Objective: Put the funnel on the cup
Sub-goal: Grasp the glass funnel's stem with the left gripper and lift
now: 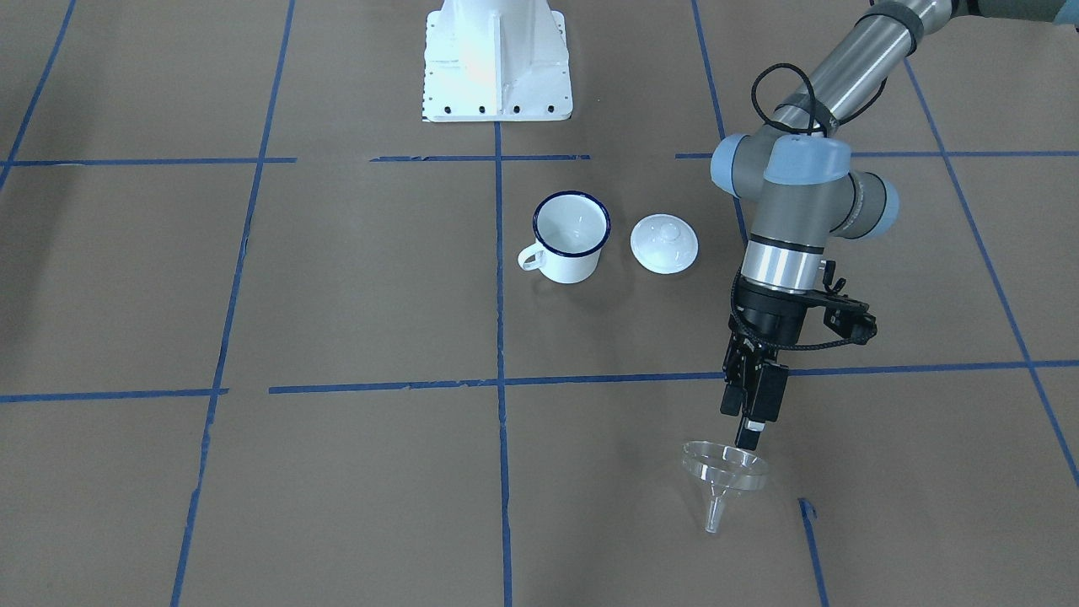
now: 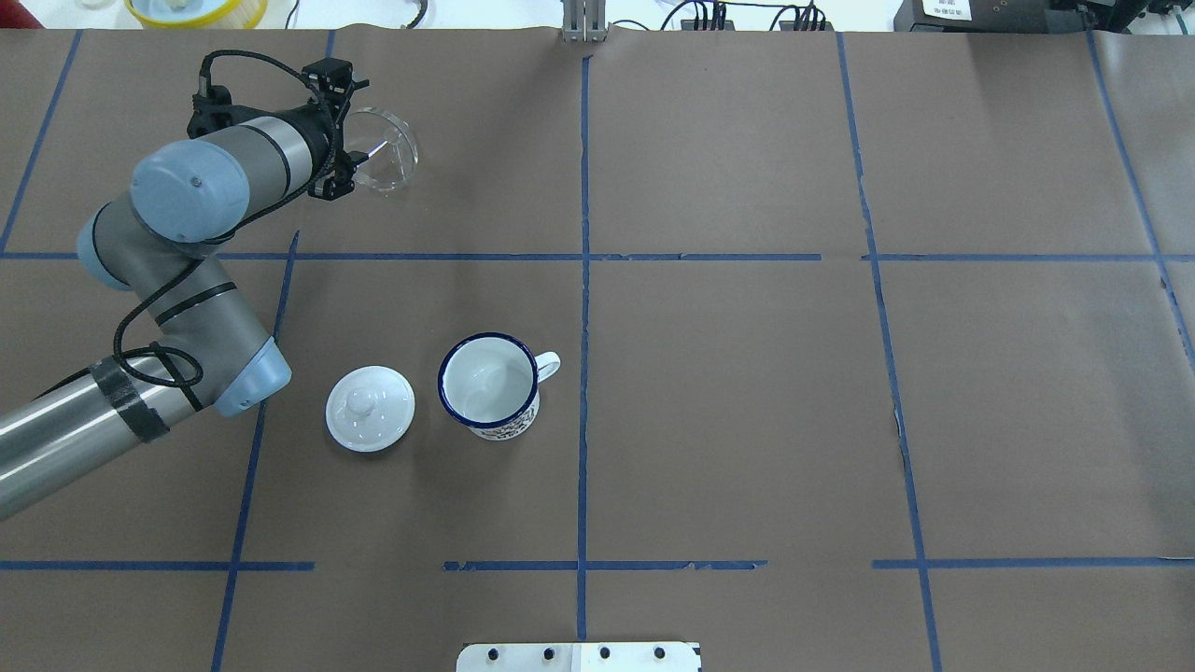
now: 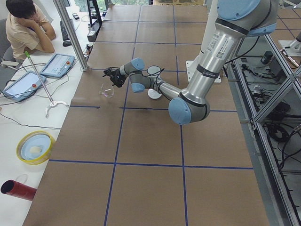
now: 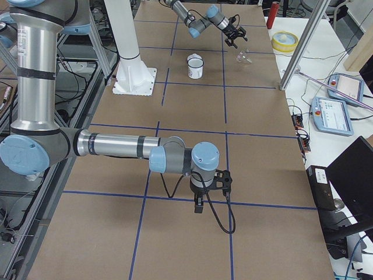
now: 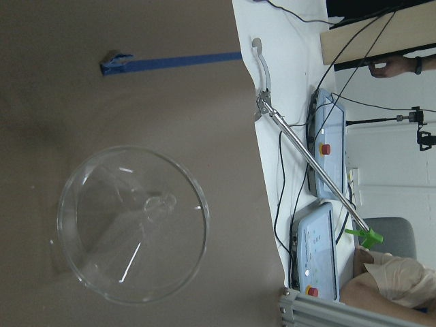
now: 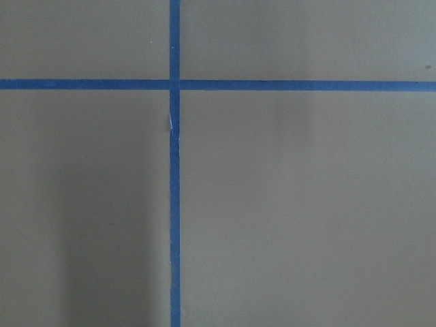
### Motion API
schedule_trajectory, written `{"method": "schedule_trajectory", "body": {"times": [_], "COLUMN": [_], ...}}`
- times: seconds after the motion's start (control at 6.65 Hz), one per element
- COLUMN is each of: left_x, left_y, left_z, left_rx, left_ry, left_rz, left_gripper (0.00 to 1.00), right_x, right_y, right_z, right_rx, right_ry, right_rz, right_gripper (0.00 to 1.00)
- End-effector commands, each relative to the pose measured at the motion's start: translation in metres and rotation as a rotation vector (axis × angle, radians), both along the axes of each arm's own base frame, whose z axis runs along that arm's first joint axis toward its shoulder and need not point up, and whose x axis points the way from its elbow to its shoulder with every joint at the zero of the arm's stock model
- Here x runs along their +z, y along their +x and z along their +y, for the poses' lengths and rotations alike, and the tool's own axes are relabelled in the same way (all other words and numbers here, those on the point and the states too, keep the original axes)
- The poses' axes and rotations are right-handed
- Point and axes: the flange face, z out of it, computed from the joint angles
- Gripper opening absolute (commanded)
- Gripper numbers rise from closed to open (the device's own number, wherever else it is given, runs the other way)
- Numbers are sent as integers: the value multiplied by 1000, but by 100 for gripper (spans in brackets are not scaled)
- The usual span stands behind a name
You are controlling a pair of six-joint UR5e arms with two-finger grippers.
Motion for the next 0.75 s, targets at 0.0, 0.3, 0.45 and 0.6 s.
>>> {"method": "schedule_trajectory", "body": {"times": [0.0,0.3,0.45,0.6], "left_x": [17,21,21,22], "left_y": [11,13,14,15], "left_z": [-30,-38,-38,-38], "left_rx": [-25,-31,-29,-28], "left_ry": [-19,-16,-15,-16], "left_rz": [1,7,6,1], "left_gripper": [94,88,76,72], "right_x": [0,0,0,0], "right_y": [0,0,0,0], "right_z": [0,0,0,0], "right_rx": [0,0,0,0], "right_ry": [0,0,0,0], "right_rz": [0,0,0,0], "right_gripper": [100,100,100,100]}}
